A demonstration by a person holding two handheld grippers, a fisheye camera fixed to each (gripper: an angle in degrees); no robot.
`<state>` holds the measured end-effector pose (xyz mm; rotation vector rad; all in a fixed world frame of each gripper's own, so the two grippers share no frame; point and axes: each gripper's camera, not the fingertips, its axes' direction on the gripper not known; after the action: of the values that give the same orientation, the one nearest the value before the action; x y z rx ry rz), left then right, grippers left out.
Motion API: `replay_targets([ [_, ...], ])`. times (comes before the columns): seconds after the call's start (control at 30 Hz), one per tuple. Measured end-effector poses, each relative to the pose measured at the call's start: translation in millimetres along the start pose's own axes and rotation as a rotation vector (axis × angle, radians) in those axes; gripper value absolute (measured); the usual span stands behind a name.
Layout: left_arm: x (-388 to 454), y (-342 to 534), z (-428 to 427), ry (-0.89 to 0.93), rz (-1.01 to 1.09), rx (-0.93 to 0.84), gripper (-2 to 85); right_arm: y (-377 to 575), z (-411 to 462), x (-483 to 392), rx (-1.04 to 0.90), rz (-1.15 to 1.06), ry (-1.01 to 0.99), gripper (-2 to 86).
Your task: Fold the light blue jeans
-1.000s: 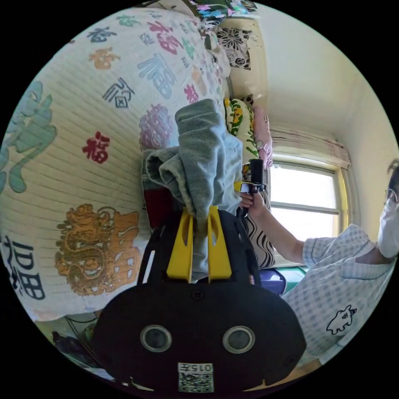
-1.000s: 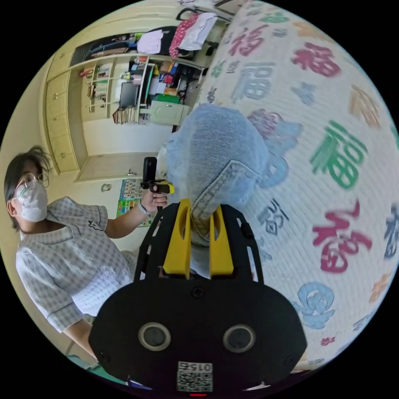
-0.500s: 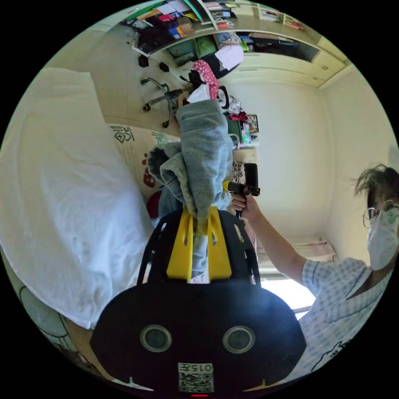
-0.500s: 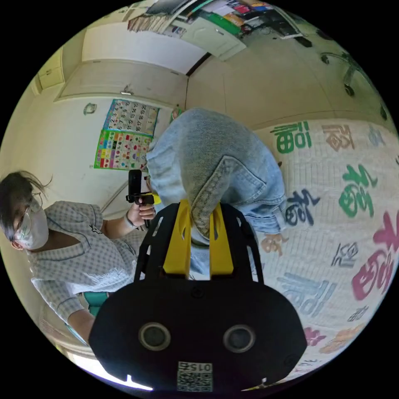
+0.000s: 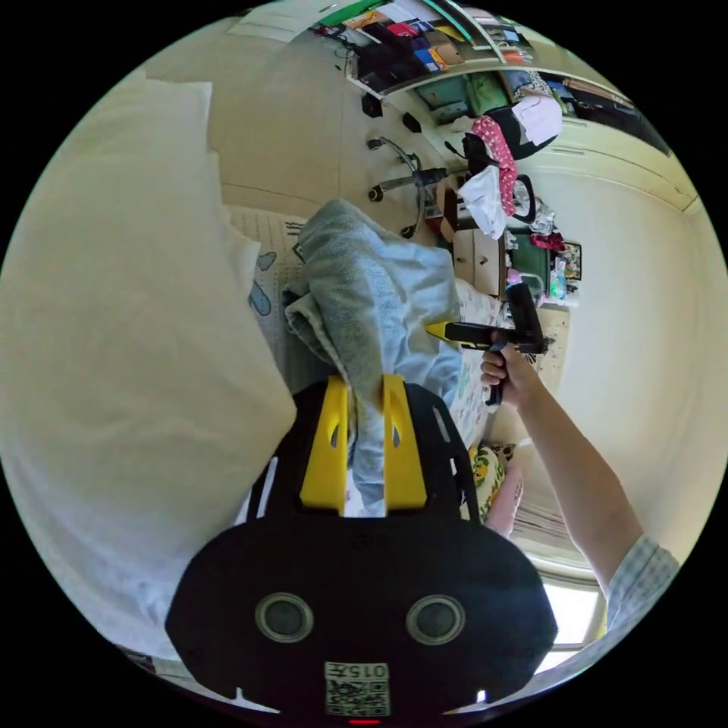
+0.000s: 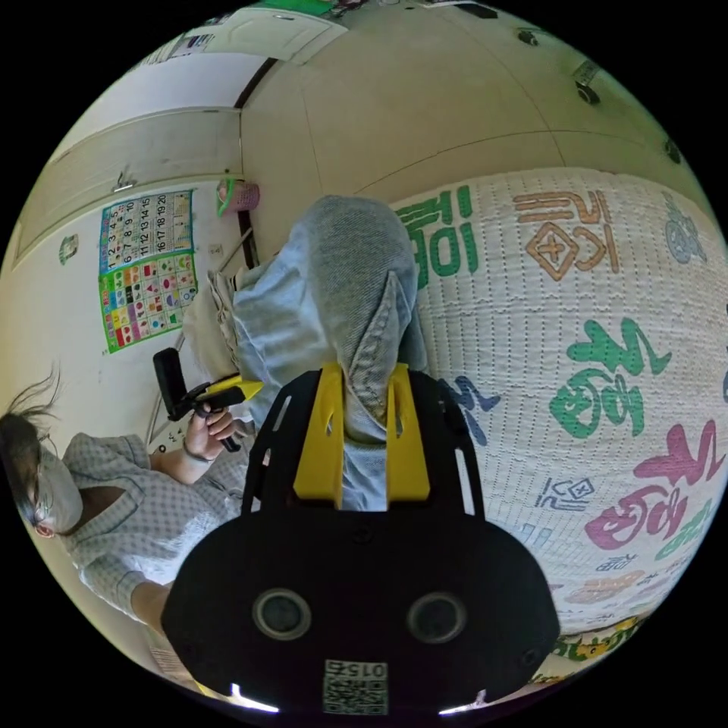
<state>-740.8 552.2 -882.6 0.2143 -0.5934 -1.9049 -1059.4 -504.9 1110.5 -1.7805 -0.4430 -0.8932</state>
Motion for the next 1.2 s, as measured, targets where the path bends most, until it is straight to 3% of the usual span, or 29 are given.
replay_targets([
  [0.17, 52.7, 9.4, -12.8, -0.123, 0.145, 0.023, 7.3, 33.9, -19.9, -25.6, 0.120, 0.093, 0.111, 10.7],
  [0.37, 144.8, 4.9, 6.0, -0.257, 0.548, 0.135, 5.9, 108.4, -16.6, -82.7, 0.303, 0.030, 0.214, 10.8],
  [0.53, 210.7, -50.4, 99.5, -0.222, 0.830, -0.155, 5.5, 166.7, 50.0, -94.5, 0.349, 0.104, 0.323, 8.8],
  [0.63, 229.8, -56.5, 156.8, -0.489, 0.958, -0.266, 3.4, 189.3, 100.7, -71.0, 0.331, 0.197, 0.434, 2.0],
  [0.77, 259.1, -53.5, 177.9, -0.448, 1.001, -0.333, 3.2, 238.3, 111.9, -44.3, 0.534, 0.335, 0.168, 1.2],
  [0.83, 294.3, -50.5, 164.3, -0.348, 1.107, -0.206, 6.2, 290.5, 109.8, -30.1, 0.778, 0.406, 0.048, 4.0],
  [0.97, 334.9, -81.6, 184.2, -0.331, 1.078, -0.158, 11.6, 326.0, 133.7, 20.5, 0.869, 0.546, -0.189, 16.3],
  [1.03, 345.9, -100.8, 231.7, -0.382, 1.031, -0.304, 11.4, 318.2, 158.2, 44.6, 0.835, 0.487, -0.408, 15.4],
  [1.2, 354.2, -93.9, 296.2, -0.405, 0.972, -0.439, 5.1, 331.9, 195.0, 57.8, 0.815, 0.538, -0.275, 6.2],
])
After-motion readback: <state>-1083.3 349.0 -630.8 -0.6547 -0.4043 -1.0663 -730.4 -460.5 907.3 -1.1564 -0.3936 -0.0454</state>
